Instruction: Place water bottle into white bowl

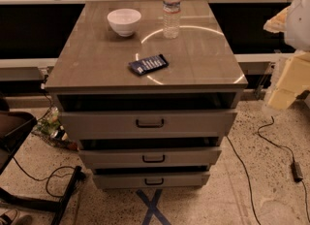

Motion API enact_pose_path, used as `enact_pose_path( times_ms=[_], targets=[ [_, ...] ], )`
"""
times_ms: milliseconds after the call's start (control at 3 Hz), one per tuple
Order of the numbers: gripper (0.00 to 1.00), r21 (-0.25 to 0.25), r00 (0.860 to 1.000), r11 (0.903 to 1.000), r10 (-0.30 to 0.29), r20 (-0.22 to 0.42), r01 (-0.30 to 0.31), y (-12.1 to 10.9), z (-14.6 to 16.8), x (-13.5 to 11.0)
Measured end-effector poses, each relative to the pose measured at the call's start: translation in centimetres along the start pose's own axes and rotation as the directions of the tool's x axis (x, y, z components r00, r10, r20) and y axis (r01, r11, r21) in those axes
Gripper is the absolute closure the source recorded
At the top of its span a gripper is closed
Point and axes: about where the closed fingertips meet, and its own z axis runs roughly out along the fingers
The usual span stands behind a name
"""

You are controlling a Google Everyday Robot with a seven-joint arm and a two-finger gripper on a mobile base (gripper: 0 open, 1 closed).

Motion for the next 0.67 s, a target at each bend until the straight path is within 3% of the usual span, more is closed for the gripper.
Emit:
enact_pose_path(
  times_ms=[333, 667],
  targets=[
    [0.00, 0.000, 1.000, 1.0000, 0.000, 0.000, 0.000, 0.0, 0.0, 0.0],
    [0.00, 0.054, 0.997, 0.9977, 0.036, 0.063, -0.040, -2.6, 0.0, -0.5]
  ],
)
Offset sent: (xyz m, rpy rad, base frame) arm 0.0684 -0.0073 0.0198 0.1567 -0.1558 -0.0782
